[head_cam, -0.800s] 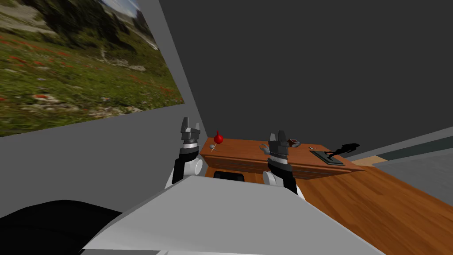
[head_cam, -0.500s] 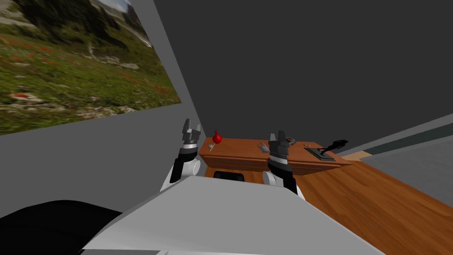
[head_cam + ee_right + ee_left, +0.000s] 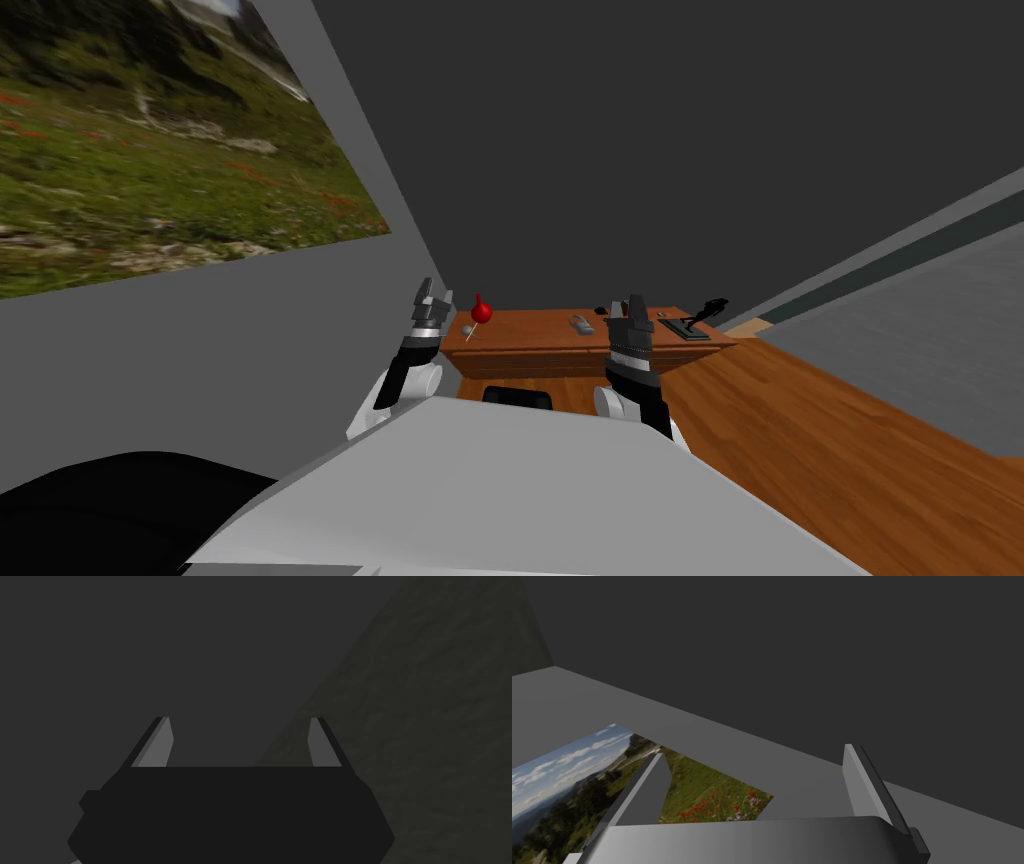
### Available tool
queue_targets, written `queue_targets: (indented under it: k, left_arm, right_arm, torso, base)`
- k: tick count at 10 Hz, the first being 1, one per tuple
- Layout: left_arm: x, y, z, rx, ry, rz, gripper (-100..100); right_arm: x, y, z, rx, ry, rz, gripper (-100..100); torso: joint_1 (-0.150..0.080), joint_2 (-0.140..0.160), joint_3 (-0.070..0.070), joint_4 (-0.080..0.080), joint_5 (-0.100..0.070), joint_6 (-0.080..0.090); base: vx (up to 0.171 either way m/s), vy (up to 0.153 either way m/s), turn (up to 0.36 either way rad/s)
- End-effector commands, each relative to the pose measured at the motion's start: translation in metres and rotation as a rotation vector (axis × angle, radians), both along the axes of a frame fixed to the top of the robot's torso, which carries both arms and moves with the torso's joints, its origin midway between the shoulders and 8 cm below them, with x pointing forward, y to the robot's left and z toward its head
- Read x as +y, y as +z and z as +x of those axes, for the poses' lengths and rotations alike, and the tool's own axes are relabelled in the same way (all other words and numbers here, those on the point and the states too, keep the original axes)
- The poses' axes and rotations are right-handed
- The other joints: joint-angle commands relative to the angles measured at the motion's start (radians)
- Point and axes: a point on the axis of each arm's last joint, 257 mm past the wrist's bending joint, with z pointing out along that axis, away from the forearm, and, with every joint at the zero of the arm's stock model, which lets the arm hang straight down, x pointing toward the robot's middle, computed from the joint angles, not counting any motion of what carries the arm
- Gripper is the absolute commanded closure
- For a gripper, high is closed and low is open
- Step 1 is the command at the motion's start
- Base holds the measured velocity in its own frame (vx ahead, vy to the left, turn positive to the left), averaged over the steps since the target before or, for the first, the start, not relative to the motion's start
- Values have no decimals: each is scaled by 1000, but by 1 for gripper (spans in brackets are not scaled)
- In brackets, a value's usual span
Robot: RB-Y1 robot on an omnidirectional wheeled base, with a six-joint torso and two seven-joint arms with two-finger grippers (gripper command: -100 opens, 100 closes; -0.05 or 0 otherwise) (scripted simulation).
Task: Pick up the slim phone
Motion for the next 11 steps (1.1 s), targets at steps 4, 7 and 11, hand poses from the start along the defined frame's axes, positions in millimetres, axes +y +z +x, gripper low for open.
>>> queue_targets:
  k: [4,7,11]
  left_arm:
    - [35,-40,11,117,-2,-85,-100]
    - [73,-78,14,217,27,-168,-100]
    - [118,-121,10,315,75,-283,-100]
  right_arm:
    - [0,0,0,0,0,0,0]
    - [0,0,0,0,0,0,0]
    - [0,0,0,0,0,0,0]
  torso:
    - [0,0,0,0,0,0]
    - [1,-1,0,0,0,-1]
    - [1,-1,-1,0,0,0]
  base:
    - [-50,-49,-172]
    - [-40,-50,-196]
    - [-30,-50,-193]
